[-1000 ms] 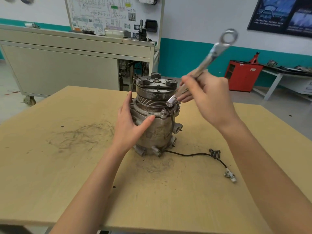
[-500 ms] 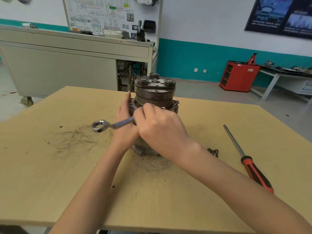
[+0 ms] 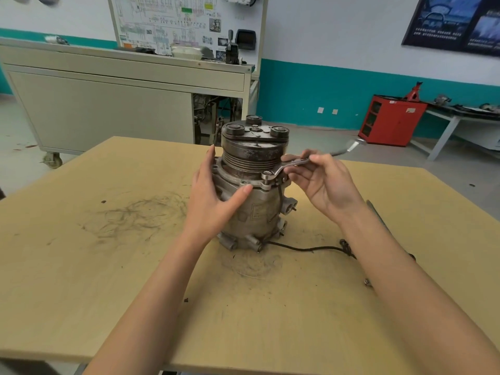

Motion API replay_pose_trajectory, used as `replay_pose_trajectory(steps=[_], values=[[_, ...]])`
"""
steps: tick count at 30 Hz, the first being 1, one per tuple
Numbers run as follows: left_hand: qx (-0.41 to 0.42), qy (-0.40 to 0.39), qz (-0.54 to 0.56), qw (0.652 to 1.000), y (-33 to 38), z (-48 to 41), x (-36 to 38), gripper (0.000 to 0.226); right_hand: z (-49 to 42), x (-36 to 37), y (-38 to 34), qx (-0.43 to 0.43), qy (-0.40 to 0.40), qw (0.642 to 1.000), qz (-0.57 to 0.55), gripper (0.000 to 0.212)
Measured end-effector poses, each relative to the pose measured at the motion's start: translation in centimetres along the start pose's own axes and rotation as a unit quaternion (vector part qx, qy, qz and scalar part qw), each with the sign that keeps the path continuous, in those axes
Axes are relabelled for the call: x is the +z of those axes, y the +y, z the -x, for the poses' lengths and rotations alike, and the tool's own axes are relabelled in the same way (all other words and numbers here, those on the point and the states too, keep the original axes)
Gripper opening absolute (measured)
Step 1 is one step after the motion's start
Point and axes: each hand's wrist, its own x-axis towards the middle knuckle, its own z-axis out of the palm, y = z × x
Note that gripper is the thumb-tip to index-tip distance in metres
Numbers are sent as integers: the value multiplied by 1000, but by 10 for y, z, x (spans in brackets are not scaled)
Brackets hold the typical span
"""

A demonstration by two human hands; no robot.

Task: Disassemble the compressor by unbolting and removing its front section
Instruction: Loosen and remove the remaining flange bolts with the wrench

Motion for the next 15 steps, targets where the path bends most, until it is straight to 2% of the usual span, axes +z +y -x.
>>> replay_pose_trajectory(steps=[3, 6, 8, 10, 12, 13, 14, 15], values=[[0, 0, -4, 1000, 1, 0, 0, 108, -14, -2, -3, 50, -13, 998, -21, 27], [1, 3, -5, 1000, 1, 0, 0, 108, -12, -4, -5, 47, -29, 998, -27, 27], [2, 3, -6, 1000, 1, 0, 0, 107, -7, -3, -11, 2, -30, 1000, -5, 26], [1, 2, -8, 1000, 0, 1, -1, 106, 1, 3, -20, -89, -1, 990, 113, 24], [1, 1, -7, 1000, 1, 0, -1, 106, 10, 15, -29, -188, 25, 945, 267, 20], [1, 1, -6, 1000, 1, 0, -1, 106, 15, 24, -32, -238, 23, 910, 339, 18], [2, 1, -7, 1000, 1, 0, -1, 106, 20, 34, -34, -295, 14, 861, 415, 16], [4, 2, -10, 1000, 1, 0, 0, 106, 24, 43, -34, -354, 1, 792, 497, 14]])
